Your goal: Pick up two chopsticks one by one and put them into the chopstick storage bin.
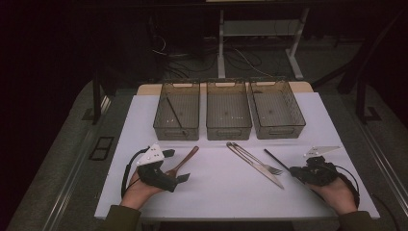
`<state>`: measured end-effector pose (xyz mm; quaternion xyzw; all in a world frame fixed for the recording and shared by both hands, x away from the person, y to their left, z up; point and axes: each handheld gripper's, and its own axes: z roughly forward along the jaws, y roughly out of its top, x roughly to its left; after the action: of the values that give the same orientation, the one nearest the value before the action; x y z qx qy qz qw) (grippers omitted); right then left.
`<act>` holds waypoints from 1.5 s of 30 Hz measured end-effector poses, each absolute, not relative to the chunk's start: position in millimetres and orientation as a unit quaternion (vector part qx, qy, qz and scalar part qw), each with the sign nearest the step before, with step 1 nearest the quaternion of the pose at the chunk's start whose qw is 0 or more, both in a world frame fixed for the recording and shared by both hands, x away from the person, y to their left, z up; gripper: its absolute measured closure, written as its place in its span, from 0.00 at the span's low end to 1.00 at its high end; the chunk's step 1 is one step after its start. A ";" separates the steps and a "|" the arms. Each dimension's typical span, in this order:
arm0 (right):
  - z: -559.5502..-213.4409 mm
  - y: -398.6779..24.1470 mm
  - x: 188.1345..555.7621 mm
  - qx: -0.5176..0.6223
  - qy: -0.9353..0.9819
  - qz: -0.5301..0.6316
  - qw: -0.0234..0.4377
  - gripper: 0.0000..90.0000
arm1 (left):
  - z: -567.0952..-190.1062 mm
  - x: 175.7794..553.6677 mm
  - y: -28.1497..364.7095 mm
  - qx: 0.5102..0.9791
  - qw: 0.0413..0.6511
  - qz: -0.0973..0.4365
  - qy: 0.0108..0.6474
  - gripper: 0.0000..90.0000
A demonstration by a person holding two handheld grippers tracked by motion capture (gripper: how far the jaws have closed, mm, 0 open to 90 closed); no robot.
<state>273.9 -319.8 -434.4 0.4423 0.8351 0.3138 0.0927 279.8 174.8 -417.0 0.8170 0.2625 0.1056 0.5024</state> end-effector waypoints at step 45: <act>-373.2 -250.2 333.0 0.392 0.820 0.410 0.079 0.94 | -417.5 280.6 174.5 0.816 0.504 0.106 0.264 0.00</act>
<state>333.0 -250.2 -373.2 0.3915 0.8201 0.4096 0.0793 280.6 174.5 -417.5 0.8157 0.2644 0.1060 0.5035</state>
